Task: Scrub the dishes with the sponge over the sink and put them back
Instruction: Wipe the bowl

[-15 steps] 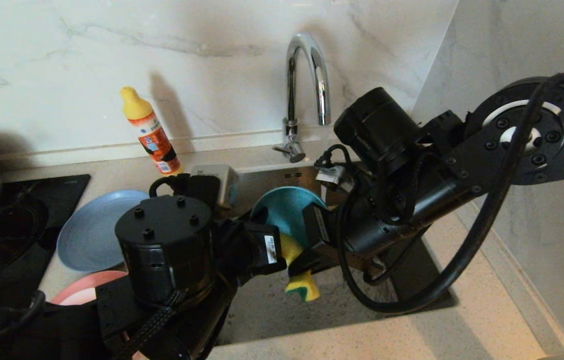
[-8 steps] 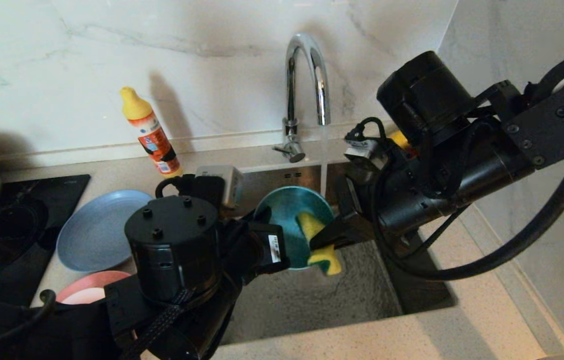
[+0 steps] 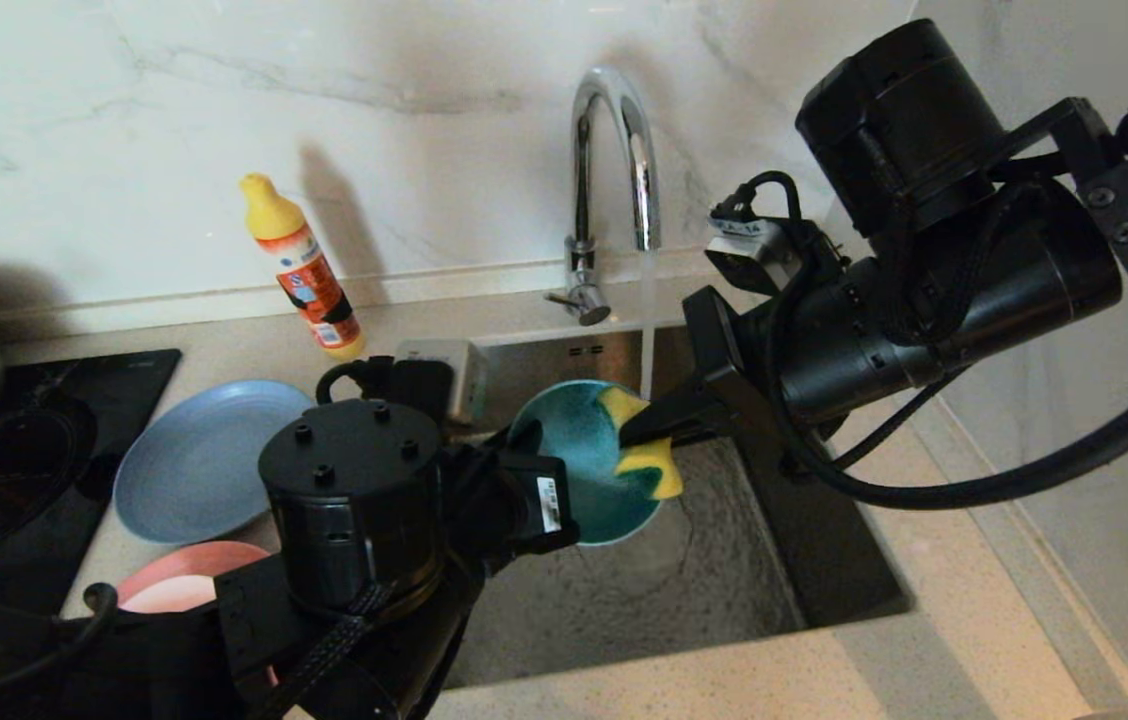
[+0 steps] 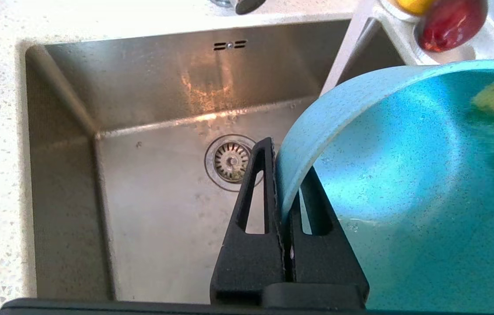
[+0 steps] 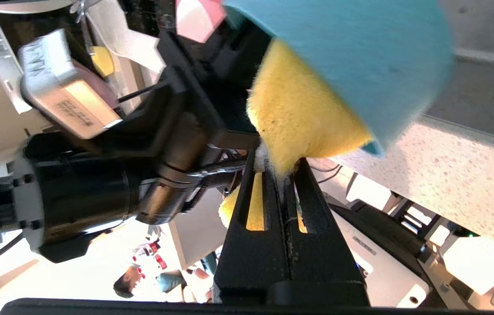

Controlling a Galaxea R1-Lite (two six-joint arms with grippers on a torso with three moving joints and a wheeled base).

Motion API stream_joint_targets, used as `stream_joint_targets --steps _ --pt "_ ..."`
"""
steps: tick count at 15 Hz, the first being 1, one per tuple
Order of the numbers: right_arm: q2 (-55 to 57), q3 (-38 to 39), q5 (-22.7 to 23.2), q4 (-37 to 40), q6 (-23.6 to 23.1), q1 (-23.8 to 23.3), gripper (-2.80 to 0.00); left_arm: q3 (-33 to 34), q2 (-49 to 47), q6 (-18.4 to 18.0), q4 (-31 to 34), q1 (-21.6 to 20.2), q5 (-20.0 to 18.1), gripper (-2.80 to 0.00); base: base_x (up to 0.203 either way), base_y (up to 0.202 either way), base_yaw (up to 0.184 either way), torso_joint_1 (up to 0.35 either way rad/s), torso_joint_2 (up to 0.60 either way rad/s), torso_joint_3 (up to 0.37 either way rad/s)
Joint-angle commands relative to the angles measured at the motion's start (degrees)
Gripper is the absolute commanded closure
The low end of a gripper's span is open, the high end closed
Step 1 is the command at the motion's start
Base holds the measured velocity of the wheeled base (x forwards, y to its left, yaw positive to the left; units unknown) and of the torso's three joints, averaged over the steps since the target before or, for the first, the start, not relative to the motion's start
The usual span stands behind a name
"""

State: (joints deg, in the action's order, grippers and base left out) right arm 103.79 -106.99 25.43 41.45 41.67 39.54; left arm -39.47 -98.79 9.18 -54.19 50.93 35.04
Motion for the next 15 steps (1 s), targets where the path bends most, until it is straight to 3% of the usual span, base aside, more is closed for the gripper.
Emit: stream_joint_targets --steps 1,9,15 --pt "1.5 -0.5 0.3 0.2 0.2 0.9 0.00 -0.2 -0.3 0.0 -0.3 0.0 0.2 0.00 0.000 0.000 0.000 0.000 0.00 0.000" --pt "4.7 3.5 0.5 0.3 0.3 4.2 0.00 0.0 0.6 0.1 -1.0 -1.0 0.2 0.00 0.000 0.000 0.000 0.000 0.00 0.000" --pt "-0.2 6.5 0.4 0.4 0.3 1.0 0.00 0.3 0.3 0.1 -1.7 -1.5 0.1 0.00 0.000 0.000 0.000 0.000 0.00 0.000"
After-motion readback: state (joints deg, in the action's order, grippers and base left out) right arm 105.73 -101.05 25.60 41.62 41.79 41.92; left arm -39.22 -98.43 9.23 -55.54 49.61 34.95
